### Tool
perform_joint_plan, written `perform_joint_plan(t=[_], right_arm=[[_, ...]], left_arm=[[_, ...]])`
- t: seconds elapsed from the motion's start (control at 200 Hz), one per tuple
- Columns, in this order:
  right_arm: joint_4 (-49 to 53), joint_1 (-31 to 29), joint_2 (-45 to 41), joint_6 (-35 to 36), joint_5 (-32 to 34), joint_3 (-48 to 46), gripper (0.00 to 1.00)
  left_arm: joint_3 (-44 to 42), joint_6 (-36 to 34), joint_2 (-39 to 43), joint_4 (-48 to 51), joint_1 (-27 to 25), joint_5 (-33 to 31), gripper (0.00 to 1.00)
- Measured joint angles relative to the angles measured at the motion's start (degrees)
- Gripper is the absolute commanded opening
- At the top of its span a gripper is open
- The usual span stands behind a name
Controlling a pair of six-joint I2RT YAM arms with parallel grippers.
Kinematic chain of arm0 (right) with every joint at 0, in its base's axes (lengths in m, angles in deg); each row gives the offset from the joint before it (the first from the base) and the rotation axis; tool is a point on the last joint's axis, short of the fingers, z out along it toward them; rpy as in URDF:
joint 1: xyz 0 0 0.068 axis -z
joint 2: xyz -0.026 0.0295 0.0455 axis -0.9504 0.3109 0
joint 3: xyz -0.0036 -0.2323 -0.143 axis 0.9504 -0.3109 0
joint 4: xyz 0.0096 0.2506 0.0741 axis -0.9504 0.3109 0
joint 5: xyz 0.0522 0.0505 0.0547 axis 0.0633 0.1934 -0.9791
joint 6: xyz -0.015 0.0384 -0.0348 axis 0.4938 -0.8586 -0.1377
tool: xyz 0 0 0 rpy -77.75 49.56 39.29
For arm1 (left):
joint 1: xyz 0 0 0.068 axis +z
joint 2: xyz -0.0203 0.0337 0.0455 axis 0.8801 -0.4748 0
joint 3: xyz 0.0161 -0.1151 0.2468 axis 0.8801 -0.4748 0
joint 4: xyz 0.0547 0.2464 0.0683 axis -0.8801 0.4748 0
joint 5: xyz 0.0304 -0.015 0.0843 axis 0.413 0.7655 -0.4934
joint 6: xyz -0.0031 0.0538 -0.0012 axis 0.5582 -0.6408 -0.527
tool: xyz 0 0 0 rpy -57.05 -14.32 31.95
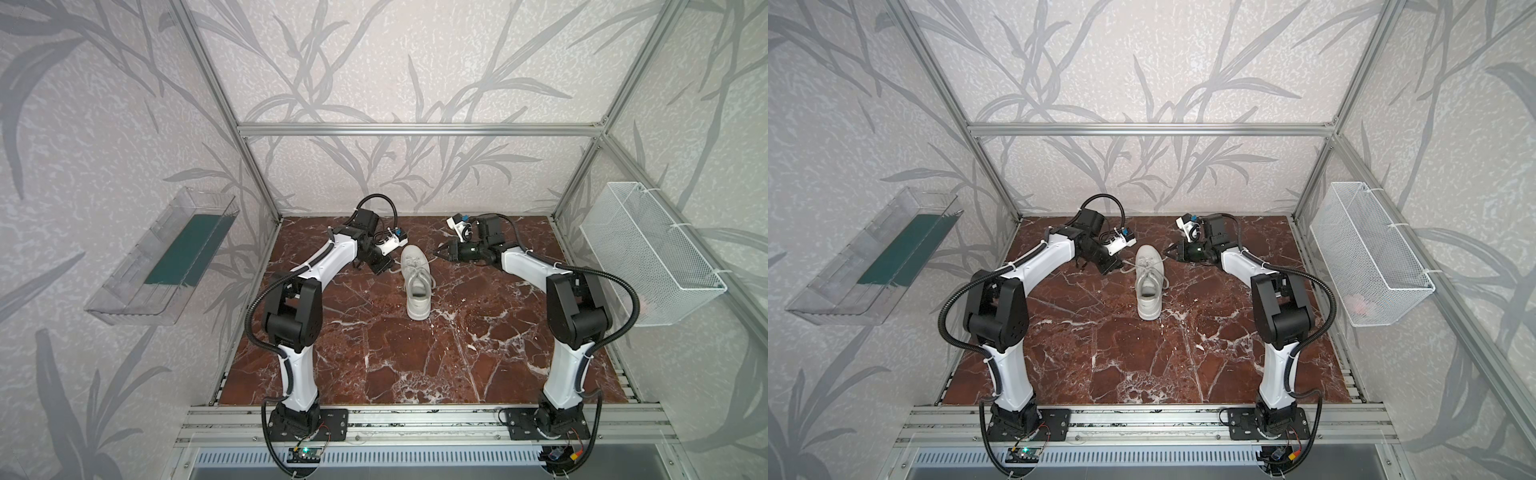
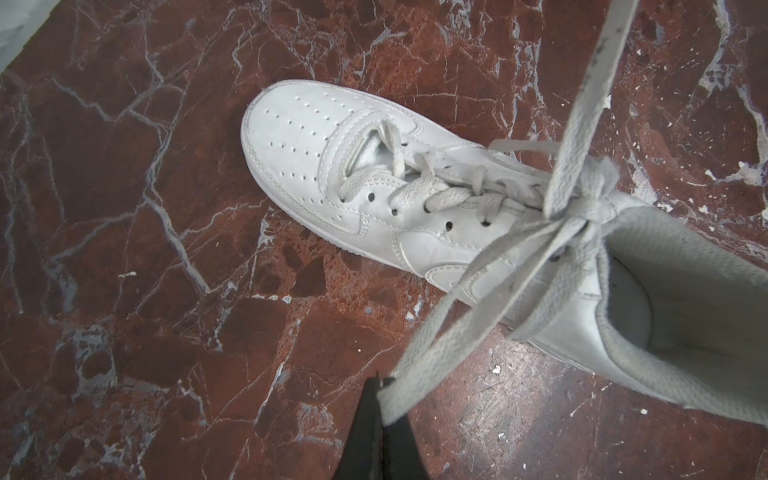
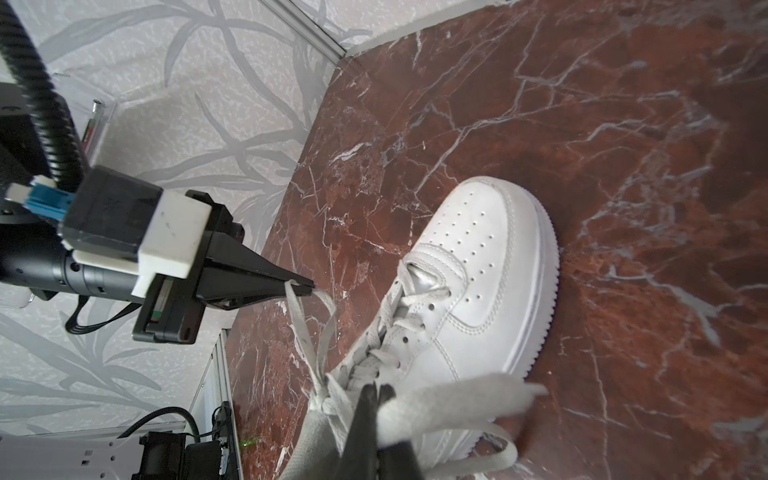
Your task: Tie the shoes
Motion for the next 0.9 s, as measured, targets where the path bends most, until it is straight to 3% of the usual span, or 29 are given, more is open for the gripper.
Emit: perform_joint_plan(t=[0.9], right_arm=[[0.09,4.57,-4.68,1.09,3.61,-7.58,0.00]], left_arm=[[-2.25,-0.48,1.27,3.80,-0.35,-4.94,0.00]])
